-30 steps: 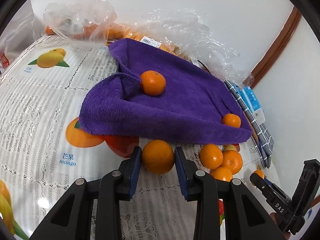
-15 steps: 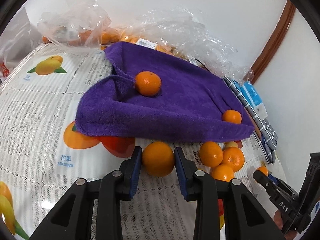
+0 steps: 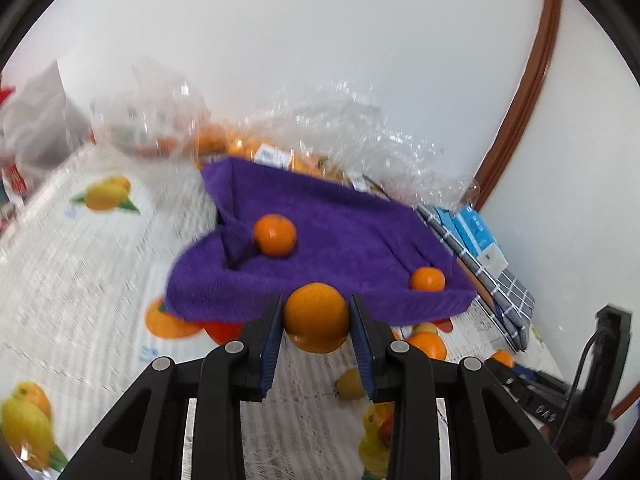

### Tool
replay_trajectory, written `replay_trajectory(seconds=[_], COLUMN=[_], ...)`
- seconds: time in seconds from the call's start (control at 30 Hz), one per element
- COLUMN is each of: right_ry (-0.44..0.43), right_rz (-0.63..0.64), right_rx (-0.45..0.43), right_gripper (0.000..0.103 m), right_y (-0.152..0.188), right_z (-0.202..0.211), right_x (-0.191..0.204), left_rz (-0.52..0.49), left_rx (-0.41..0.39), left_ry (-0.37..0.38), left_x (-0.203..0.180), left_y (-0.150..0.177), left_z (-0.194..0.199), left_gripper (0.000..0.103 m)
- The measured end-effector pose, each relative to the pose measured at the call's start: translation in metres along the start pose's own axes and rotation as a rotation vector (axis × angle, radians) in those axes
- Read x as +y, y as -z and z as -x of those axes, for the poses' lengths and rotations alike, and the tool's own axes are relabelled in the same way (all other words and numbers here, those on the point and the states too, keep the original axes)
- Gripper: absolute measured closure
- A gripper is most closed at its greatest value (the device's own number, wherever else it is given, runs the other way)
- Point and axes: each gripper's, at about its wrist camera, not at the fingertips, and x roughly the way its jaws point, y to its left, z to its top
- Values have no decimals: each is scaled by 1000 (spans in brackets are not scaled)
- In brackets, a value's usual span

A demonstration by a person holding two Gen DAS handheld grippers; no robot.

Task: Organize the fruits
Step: 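Carry both held oranges over the purple towel and lower them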

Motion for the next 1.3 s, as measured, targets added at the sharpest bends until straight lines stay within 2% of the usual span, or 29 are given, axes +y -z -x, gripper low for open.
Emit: replay_trajectory(seconds=[0.03,0.23,0.37,0.5,0.6,0.73,0.83,0.93,1.03,1.2,1.3], right_ry=[-2,-21,-36,-45,-35,-44,-48,-52,-19,-28,1], right_rz=[10,47,40,25,37,42,40,27,34,4,23], right_rx=[-11,-102,-150,-189,-216,-217,-208,-185,-167,-163,-168], right_gripper=[71,71,71,71,71,71,71,71,71,71,71], right_y=[-5,-46,-75,-102,-119,-131,-130,-125,-123,-123,-122], right_z=[4,23,21,12,0,-24,-42,-57,-67,-68,-69], right_x=[3,17,23,27,32,33,29,23,17,7,8], left_rz=[-20,-32,-56,-60,-65,-23,-2,-19,-5,-30,-17], left_rx=[-29,-120,-169,-189,-188,-156,-132,-118,-91,-113,-104], left_ry=[-22,1,-27,-39,-51,-63,-69,-122,-103,-122,-121], left_x=[-4,-15,-25,-27,-22,-4,6,9,11,9,13], left_y=[-5,-43,-73,-87,-88,-78,-72,-66,-63,-61,-61], left_z=[6,22,16,0,-18,-37,-48,-62,-70,-70,-72], left_gripper=[72,72,72,72,72,72,72,72,72,72,72])
